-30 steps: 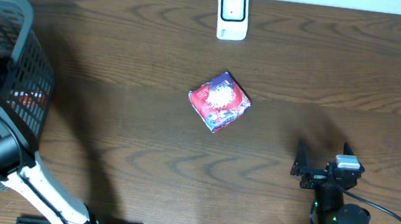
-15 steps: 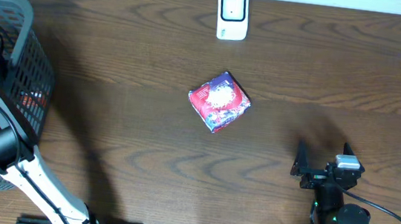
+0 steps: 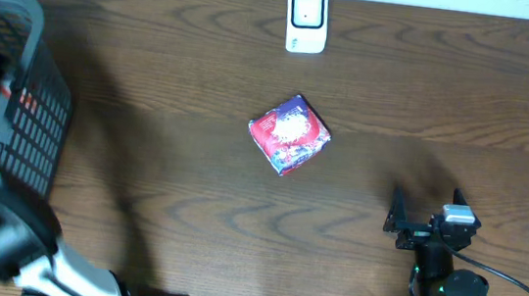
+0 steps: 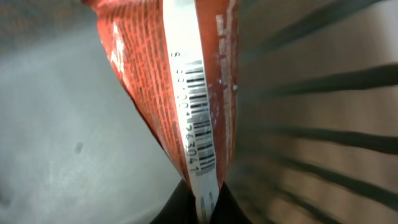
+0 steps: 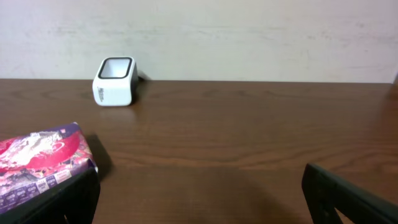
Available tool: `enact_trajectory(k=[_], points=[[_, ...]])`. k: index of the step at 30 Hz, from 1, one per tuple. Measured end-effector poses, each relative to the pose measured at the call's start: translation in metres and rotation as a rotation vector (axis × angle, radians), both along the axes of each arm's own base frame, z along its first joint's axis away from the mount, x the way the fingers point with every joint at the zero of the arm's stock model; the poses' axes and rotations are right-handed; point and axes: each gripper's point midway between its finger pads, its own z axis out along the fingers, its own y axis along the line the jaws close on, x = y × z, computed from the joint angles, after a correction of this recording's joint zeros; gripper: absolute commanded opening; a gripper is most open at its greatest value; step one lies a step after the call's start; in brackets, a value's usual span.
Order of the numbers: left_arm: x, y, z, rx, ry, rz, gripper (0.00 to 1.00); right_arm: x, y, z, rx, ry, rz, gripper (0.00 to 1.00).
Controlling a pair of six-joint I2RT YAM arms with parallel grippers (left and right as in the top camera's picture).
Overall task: Scan the item barcode
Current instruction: 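Reach the left gripper into the basket and grasp the red bar wrapper, then hold the red bar's barcode toward the scanner, then set it down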
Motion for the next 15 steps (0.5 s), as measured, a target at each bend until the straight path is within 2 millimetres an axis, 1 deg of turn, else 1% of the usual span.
enact_trajectory(k=[1,2,3,4,5,6,7,8,9,10,11,12,13,15], points=[[0.002,-0.001,0.034,0.045,-0.086,0.0,0.07,0.0,0.0,0.0,0.0,0.0,0.0,0.99],[0.0,-0.005,0.074,0.094,-0.184,0.003,0.07,0.0,0.0,0.0,0.0,0.0,0.0,0.99],[-0.005,-0.01,0.107,0.13,-0.259,0.012,0.07,0.0,0.0,0.0,0.0,0.0,0.0,0.99],[-0.014,-0.018,0.143,0.166,-0.348,0.027,0.07,0.0,0.0,0.0,0.0,0.0,0.0,0.99],[-0.023,-0.026,0.172,0.191,-0.421,0.041,0.07,0.0,0.0,0.0,0.0,0.0,0.0,0.99],[-0.033,-0.034,0.197,0.211,-0.485,0.054,0.07,0.0,0.0,0.0,0.0,0.0,0.0,0.99],[-0.047,-0.046,0.227,0.231,-0.569,0.067,0.07,0.0,0.0,0.0,0.0,0.0,0.0,0.99],[-0.057,-0.059,0.247,0.238,-0.628,0.063,0.07,0.0,0.0,0.0,0.0,0.0,0.0,0.99],[-0.063,-0.069,0.259,0.238,-0.667,0.056,0.07,0.0,0.0,0.0,0.0,0.0,0.0,0.99],[-0.068,-0.085,0.274,0.233,-0.716,0.029,0.07,0.0,0.0,0.0,0.0,0.0,0.0,0.99],[-0.069,-0.099,0.283,0.222,-0.751,-0.004,0.07,0.0,0.0,0.0,0.0,0.0,0.0,0.99],[-0.067,-0.122,0.291,0.194,-0.788,-0.066,0.07,0.0,0.0,0.0,0.0,0.0,0.0,0.99],[-0.062,-0.142,0.295,0.164,-0.808,-0.124,0.07,0.0,0.0,0.0,0.0,0.0,0.0,0.99],[-0.049,-0.186,0.295,0.094,-0.824,-0.263,0.07,0.0,0.0,0.0,0.0,0.0,0.0,0.99]])
